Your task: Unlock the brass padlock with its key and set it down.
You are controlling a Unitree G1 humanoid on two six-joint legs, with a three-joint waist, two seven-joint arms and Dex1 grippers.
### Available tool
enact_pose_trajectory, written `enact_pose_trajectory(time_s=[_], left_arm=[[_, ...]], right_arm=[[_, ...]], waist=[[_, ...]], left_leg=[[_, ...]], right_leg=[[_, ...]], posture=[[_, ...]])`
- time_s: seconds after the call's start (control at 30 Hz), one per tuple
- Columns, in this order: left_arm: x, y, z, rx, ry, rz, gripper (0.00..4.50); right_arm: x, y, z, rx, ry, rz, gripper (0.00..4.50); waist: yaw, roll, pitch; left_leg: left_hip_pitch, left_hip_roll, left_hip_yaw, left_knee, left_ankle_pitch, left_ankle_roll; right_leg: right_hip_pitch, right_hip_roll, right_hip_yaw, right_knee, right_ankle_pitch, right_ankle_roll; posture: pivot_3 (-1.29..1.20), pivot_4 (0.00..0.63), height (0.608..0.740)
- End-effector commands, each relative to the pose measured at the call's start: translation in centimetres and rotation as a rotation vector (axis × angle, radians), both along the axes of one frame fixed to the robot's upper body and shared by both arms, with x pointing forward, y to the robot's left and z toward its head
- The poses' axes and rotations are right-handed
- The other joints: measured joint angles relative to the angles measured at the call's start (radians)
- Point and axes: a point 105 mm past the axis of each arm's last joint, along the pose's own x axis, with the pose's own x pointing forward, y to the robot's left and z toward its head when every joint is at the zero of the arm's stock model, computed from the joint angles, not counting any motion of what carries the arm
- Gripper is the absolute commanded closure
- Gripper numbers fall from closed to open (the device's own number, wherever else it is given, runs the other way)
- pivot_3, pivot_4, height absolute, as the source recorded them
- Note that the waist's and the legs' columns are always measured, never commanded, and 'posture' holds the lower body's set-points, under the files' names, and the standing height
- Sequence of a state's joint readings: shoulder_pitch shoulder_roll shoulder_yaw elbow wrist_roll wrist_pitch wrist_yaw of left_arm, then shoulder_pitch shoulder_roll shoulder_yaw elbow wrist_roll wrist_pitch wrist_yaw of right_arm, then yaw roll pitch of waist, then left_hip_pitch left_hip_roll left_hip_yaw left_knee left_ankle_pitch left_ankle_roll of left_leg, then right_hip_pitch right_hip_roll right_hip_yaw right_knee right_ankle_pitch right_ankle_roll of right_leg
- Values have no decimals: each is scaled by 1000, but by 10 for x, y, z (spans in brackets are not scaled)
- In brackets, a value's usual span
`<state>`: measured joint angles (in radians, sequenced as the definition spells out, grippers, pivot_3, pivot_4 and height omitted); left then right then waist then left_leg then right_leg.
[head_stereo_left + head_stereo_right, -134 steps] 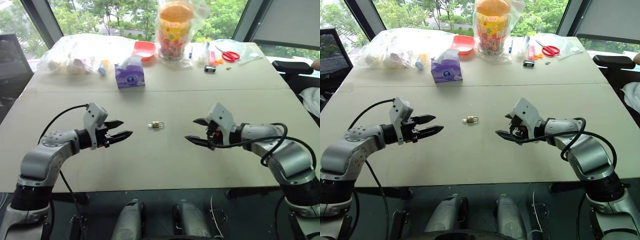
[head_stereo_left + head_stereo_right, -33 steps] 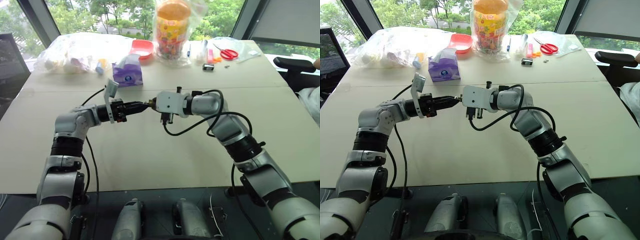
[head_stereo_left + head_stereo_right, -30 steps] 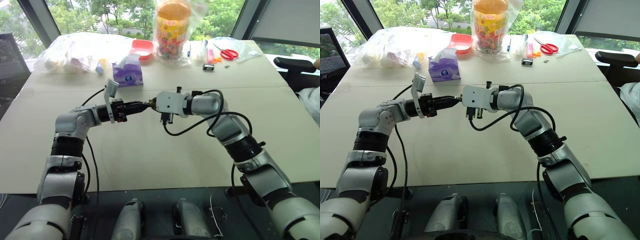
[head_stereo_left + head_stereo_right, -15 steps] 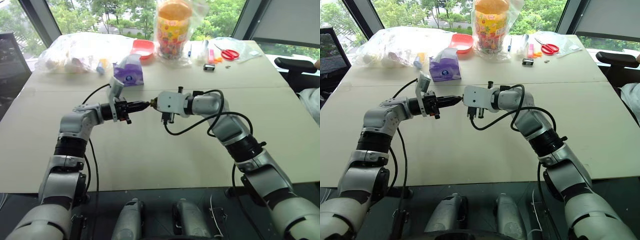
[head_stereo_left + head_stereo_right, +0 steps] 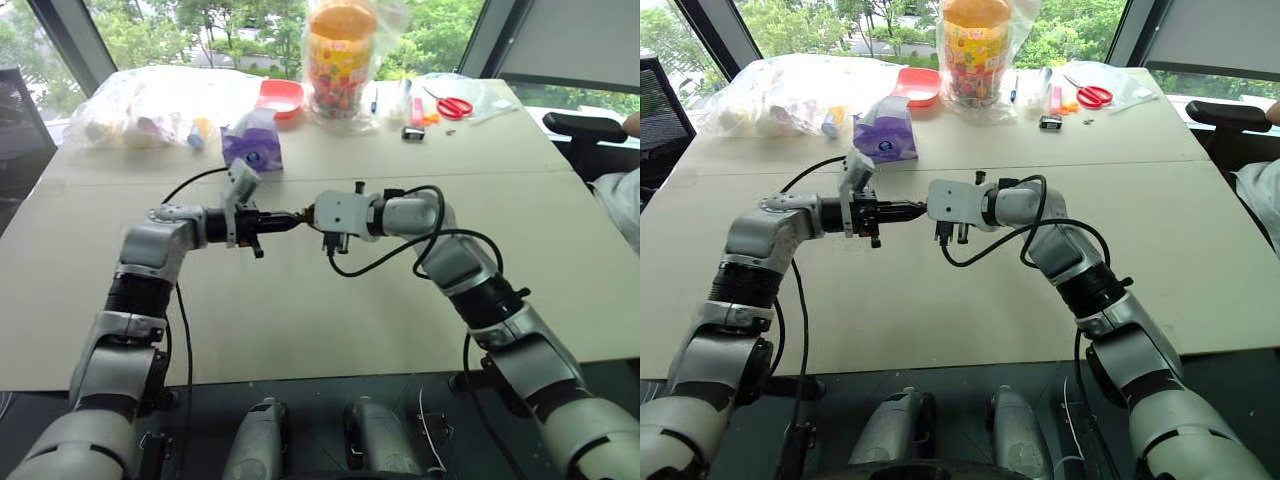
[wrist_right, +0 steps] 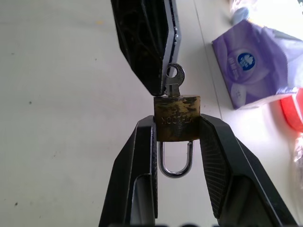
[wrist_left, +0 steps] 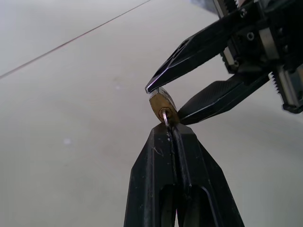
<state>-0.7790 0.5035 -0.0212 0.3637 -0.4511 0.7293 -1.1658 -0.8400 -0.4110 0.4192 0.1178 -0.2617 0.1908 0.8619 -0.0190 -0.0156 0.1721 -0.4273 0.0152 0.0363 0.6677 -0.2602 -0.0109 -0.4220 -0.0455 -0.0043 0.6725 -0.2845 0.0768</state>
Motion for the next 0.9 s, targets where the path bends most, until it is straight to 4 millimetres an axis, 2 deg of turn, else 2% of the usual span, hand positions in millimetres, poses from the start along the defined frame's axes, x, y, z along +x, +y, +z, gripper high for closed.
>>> enact_pose_trajectory(time_s=[0.03, 0.1, 0.23, 0.5, 0.6, 0.67, 0.7, 0.9], left_arm=[[3, 5, 17, -64, 9, 35, 3641], [9, 7, 20, -74, 11, 77, 2737], [11, 3, 27, -92, -7, 87, 2737], [18, -10, 23, -72, -12, 89, 2737], [22, -12, 16, -48, -5, 100, 3481], [23, -13, 16, -50, -4, 100, 4321], [23, -14, 16, -51, -6, 95, 4498], [26, -13, 14, -45, -2, 114, 4497]], right_arm=[[-3, 6, 25, 35, -102, 25, 3780], [-2, 7, 26, 33, -114, 24, 3780], [-1, 9, 26, 31, -125, 24, 3780], [-1, 11, 26, 30, -132, 24, 3780], [-2, 11, 27, 31, -132, 24, 3780], [-2, 12, 27, 33, -133, 22, 3780], [-2, 12, 27, 34, -133, 22, 3780], [-3, 11, 28, 39, -134, 14, 3780]], waist=[[5, 0, 0], [7, 0, 0], [5, 0, 0], [4, 0, 0], [5, 0, 0], [5, 0, 0], [4, 0, 0], [4, 0, 0]], left_leg=[[0, 0, 0, 0, 0, 0], [0, 0, 0, 1, 0, 0], [0, -1, 0, 1, 1, 1], [0, 0, 0, 1, 1, 0], [0, 0, 0, 1, 1, 0], [0, -1, 0, 1, 1, 0], [0, -1, 0, 1, 1, 0], [0, -1, 0, 1, 1, 0]], right_leg=[[0, 0, 0, 0, 0, 0], [1, -1, 0, 0, 0, 0], [1, -1, 0, 0, 0, 0], [1, -1, 0, 1, 0, 0], [1, -1, 0, 1, 0, 0], [1, -1, 0, 1, 0, 0], [0, -1, 0, 1, 0, 0], [0, -1, 0, 2, 0, 0]], posture=[[0, 150, 740], [0, 150, 740], [0, 150, 740], [0, 150, 740], [0, 150, 740], [0, 150, 740], [0, 150, 740], [0, 150, 740]])
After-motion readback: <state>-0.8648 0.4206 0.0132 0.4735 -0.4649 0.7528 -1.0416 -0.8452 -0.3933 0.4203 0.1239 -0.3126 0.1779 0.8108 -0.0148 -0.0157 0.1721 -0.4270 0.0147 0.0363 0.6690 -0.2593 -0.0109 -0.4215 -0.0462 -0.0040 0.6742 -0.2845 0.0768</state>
